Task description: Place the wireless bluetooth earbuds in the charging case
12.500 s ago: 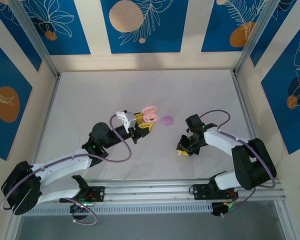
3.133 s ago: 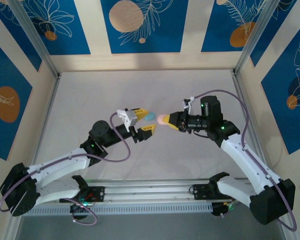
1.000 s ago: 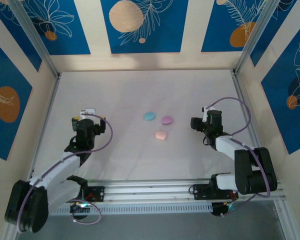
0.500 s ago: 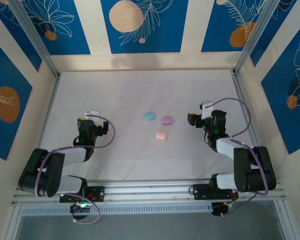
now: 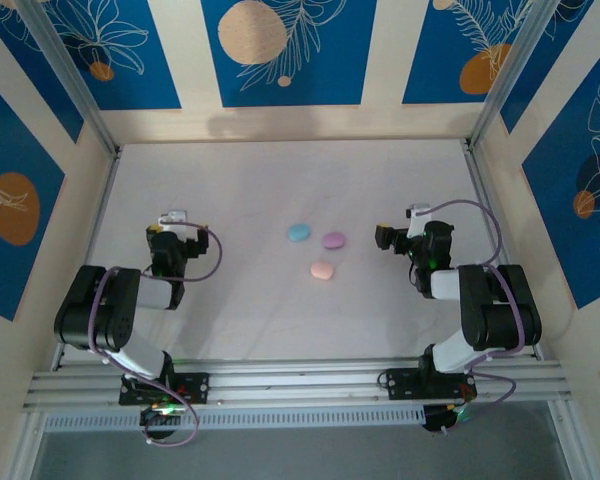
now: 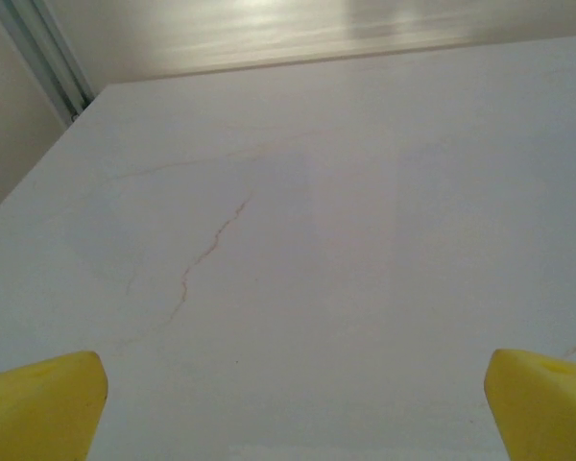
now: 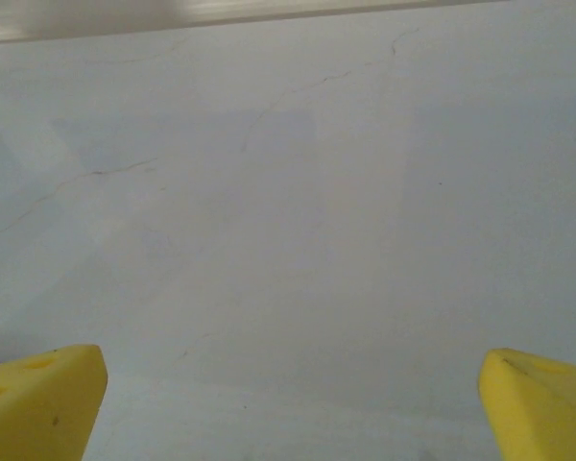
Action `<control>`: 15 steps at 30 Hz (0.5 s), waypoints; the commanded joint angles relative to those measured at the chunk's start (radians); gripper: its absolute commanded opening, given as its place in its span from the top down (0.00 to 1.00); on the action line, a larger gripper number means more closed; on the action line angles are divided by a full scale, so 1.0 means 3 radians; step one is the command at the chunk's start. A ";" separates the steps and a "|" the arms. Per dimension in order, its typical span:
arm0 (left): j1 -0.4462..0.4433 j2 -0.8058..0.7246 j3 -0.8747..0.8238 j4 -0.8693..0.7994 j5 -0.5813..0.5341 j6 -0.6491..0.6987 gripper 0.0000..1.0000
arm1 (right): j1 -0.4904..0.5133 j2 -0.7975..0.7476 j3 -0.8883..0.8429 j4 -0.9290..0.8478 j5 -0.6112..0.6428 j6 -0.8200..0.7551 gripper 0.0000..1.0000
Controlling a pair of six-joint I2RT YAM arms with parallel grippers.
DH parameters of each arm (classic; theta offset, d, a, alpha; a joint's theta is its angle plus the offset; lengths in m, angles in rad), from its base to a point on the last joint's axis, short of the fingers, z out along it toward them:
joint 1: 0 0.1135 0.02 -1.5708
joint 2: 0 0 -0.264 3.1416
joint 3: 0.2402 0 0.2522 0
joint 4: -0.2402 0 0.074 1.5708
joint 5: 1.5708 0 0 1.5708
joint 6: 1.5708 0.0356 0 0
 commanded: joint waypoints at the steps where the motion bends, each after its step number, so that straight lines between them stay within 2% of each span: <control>1: 0.0007 -0.0037 -0.0016 0.0010 0.0075 -0.0042 0.00 | 0.0014 -0.0012 0.0045 0.0065 0.0109 0.0047 0.01; 5: 0.0008 -0.0040 0.0030 -0.0074 0.0249 0.0018 0.00 | 0.0026 -0.0019 0.0050 0.0045 0.0122 0.0032 0.01; 15: 0.0010 -0.0040 0.0035 -0.0092 0.0256 0.0019 0.00 | 0.0021 -0.0016 0.0061 0.0025 0.0109 0.0034 0.01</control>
